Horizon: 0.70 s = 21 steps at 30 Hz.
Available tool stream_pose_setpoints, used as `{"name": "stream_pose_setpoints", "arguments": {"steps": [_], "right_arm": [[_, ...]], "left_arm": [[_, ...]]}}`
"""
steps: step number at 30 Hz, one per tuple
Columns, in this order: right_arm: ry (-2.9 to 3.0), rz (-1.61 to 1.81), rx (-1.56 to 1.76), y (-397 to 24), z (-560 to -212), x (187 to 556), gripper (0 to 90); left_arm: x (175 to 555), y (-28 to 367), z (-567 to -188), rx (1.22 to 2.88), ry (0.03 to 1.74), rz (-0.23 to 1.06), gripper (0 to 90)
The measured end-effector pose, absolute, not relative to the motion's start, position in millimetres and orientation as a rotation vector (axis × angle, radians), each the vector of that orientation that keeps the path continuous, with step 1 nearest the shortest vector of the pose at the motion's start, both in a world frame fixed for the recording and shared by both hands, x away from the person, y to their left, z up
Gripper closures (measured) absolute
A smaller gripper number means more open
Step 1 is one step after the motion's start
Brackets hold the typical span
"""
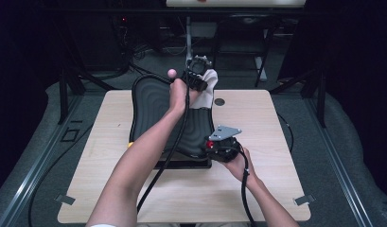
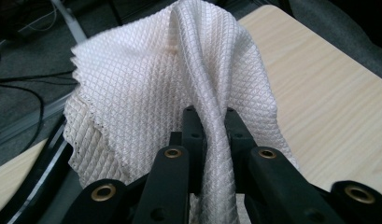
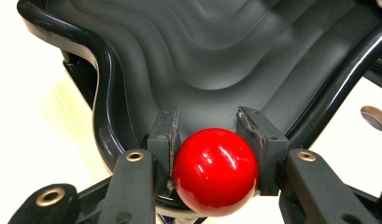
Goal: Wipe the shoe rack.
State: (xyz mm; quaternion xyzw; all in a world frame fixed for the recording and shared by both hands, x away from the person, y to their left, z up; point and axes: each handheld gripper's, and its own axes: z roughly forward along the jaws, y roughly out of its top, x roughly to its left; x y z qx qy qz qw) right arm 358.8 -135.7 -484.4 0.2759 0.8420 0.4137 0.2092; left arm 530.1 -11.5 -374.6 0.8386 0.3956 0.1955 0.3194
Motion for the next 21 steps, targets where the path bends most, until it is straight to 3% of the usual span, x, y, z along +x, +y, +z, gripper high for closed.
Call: {"name": "stream_pose_setpoints", "arguments": {"steps": [21], "right_arm": [[2.335,1.161,0.76,-137,-486,359,59.7]], "left_arm": [[494,-2,-400,2.223,0.936,0.415,81.9]]}}
